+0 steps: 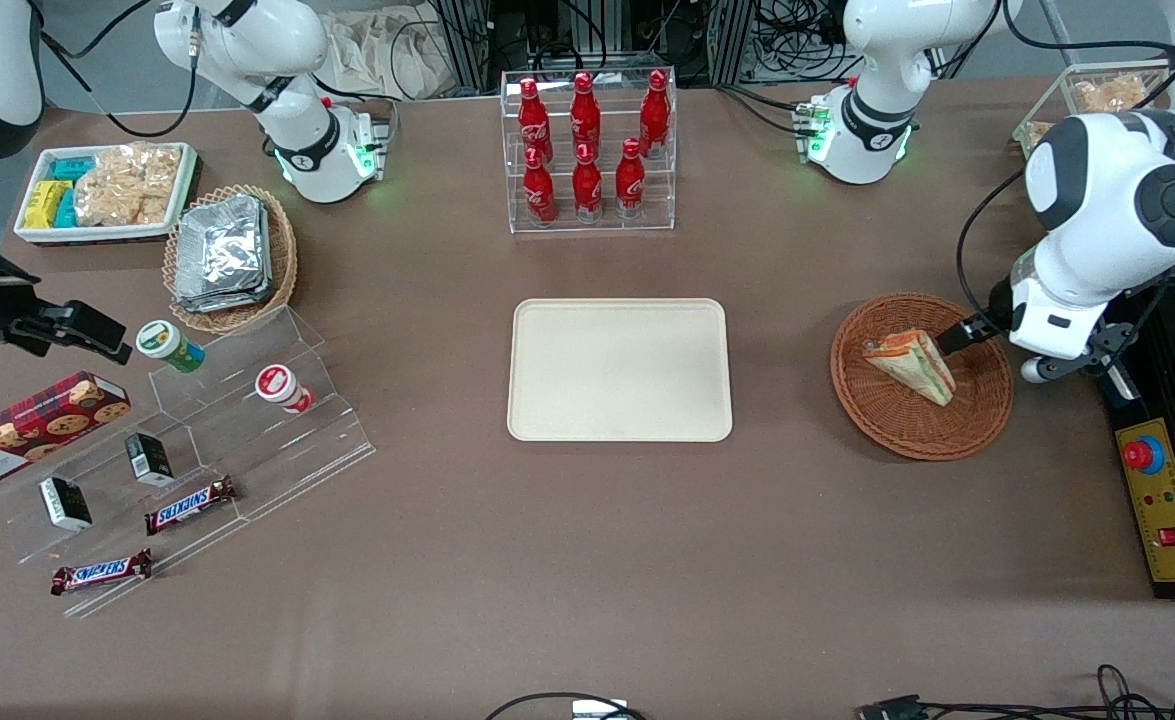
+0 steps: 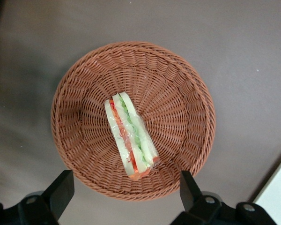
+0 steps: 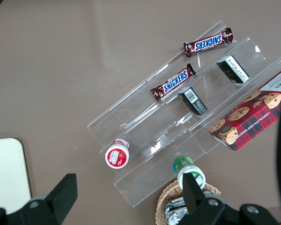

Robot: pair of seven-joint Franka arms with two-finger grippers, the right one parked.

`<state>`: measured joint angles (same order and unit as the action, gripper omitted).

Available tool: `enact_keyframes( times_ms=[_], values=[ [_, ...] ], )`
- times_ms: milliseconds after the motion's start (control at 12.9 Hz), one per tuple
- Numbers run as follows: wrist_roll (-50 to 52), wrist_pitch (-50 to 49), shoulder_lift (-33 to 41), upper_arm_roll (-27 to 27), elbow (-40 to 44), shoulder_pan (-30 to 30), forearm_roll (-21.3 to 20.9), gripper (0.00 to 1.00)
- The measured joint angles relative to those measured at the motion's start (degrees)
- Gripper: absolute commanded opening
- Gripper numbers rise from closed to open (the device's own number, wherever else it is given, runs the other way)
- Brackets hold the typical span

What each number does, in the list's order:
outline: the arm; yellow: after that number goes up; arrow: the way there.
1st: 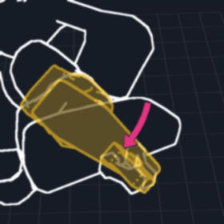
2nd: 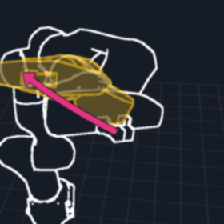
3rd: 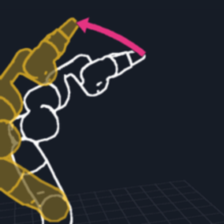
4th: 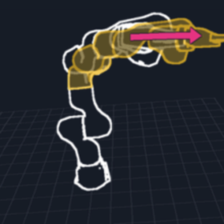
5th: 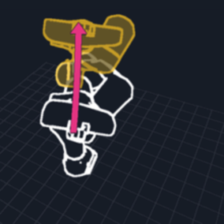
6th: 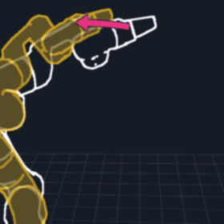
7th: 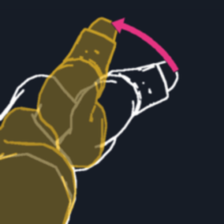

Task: Place sandwich from basket to tray
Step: 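Lower the left gripper and close it on the wrapped sandwich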

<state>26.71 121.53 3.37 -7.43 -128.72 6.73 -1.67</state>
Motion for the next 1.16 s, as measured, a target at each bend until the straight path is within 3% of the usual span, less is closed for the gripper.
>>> enact_keyframes(
  times_ms=[542, 1162],
  values=[
    [8.30, 17.64, -0.80, 0.00, -12.81, 0.00, 0.00, 1.00],
    [12.42, 28.58, -5.40, 0.00, -17.50, 0.00, 0.00, 1.00]
  ],
)
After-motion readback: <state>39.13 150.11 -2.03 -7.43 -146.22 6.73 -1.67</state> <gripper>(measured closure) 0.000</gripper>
